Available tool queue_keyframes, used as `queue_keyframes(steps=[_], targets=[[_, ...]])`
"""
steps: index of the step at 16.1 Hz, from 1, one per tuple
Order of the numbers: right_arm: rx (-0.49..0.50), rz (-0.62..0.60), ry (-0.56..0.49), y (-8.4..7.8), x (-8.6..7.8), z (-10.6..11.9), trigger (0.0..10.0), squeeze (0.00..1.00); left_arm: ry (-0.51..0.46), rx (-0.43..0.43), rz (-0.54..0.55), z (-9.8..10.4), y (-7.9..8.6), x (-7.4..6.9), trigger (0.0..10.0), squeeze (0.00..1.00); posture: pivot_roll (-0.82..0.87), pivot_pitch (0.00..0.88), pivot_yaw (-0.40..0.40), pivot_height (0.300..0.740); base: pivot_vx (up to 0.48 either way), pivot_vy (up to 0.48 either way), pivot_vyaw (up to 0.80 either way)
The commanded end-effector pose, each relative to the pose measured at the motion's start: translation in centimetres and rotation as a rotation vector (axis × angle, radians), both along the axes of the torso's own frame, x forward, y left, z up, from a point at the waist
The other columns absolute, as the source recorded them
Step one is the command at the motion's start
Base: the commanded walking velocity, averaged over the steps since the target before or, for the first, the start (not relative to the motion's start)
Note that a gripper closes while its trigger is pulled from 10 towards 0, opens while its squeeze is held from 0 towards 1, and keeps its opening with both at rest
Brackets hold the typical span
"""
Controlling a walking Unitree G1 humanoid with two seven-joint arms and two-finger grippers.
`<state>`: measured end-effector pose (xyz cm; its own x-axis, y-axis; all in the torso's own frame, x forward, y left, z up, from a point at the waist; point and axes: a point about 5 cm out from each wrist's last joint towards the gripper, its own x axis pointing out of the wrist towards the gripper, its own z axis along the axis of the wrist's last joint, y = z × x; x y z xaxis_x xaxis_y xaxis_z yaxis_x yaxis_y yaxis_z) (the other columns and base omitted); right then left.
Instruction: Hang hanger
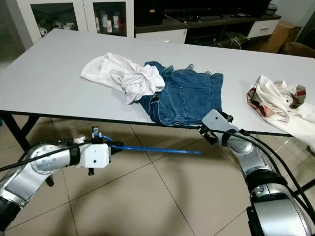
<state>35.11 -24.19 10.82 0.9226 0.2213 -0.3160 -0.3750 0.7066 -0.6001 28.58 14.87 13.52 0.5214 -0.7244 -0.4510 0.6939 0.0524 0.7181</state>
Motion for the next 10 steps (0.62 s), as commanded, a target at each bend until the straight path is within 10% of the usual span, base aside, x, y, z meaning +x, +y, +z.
queue_keyframes(steps=[1, 2, 3, 6, 8, 9, 10], targets=[[-0.016, -0.068, 0.001, -0.5, 0.3, 0.1, 10.0, 0.00, 0.004, 0.001, -0.038, -0.1, -0.8, -0.5, 10.0, 0.00, 0.11, 0.043, -0.051, 0.740, 0.000, 0.000, 0.00], [-0.015, -0.089, 0.007, -0.6, 0.3, -0.1, 9.6, 0.00, 0.006, -0.006, -0.040, -0.1, -1.0, -0.6, 10.0, 0.00, 0.11, 0.044, -0.051, 0.740, 0.000, 0.000, 0.00], [-0.012, -0.111, 0.031, -0.5, 0.2, -0.7, 5.5, 0.00, 0.013, -0.025, -0.041, -0.2, -1.3, -0.7, 10.0, 0.00, 0.11, 0.047, -0.052, 0.740, 0.000, 0.000, 0.00], [-0.026, -0.122, 0.041, 0.0, 0.2, -1.2, 3.6, 0.00, 0.019, -0.035, -0.040, -0.3, -1.5, -0.8, 10.0, 0.00, 0.11, 0.051, -0.055, 0.740, 0.000, 0.000, 0.00], [0.009, -0.115, 0.032, 0.4, 0.5, -0.9, 0.0, 0.00, 0.018, -0.040, -0.039, -0.3, -1.6, -0.8, 10.0, 0.00, 0.11, 0.053, -0.057, 0.740, 0.000, 0.000, 0.00], [0.030, -0.103, 0.013, 0.6, 0.7, -0.5, 0.4, 0.00, 0.014, -0.043, -0.038, -0.3, -1.7, -0.8, 10.0, 0.00, 0.11, 0.054, -0.058, 0.740, 0.000, 0.000, 0.00], [0.088, -0.092, -0.029, 0.9, 1.0, 0.2, 10.0, 0.00, 0.002, -0.071, -0.024, 0.0, -1.7, -0.6, 10.0, 0.00, 0.11, 0.054, -0.061, 0.740, 0.000, 0.000, 0.00]])
